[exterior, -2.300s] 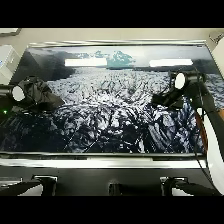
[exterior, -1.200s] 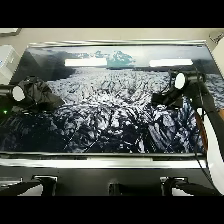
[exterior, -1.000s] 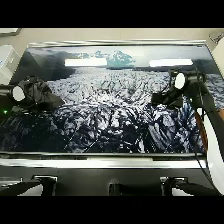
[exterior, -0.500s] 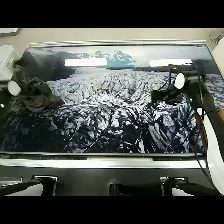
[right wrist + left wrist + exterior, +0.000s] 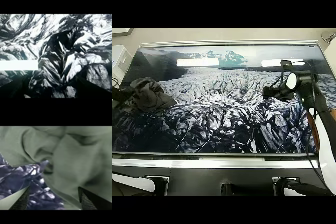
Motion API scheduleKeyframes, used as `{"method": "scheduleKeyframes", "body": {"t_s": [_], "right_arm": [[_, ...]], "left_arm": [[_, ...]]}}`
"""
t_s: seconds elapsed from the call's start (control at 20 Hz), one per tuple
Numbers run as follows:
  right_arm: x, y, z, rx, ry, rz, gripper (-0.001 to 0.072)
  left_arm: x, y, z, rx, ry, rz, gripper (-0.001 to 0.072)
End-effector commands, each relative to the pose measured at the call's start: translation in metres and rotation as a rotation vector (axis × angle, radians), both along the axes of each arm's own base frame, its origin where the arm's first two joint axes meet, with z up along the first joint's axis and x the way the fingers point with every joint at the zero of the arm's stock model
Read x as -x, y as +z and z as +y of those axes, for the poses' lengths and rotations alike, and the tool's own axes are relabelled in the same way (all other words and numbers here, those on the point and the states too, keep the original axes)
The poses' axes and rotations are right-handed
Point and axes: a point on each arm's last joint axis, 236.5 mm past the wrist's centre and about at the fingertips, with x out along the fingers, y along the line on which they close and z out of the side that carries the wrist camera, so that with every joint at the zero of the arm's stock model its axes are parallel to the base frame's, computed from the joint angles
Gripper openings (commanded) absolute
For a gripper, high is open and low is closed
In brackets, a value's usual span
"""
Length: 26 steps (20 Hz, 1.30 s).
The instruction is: Fold the clothes and pants, and hang the long-sleeved shirts on hangers.
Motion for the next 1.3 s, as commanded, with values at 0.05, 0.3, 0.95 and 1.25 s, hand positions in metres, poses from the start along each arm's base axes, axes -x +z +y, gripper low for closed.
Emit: {"method": "scheduleKeyframes", "body": {"t_s": [0.05,0.3,0.95,1.25], "right_arm": [[0.003,-0.001,0.001,-0.004,-0.001,0.013,0.0685],[0.013,-0.006,-0.001,-0.002,-0.009,0.062,0.0685],[0.031,0.025,-0.015,0.093,0.088,0.092,0.0685],[0.042,0.113,-0.027,0.12,0.071,-0.111,0.0685]], "left_arm": [[-0.018,-0.045,-0.007,0.038,-0.077,0.007,0.0712],[-0.068,-0.044,-0.04,0.055,-0.179,-0.162,0.071],[-0.052,0.244,-0.189,-0.17,-0.683,-0.677,0.0027],[0.074,0.411,-0.373,-0.028,-0.921,-1.12,0.0027]]}}
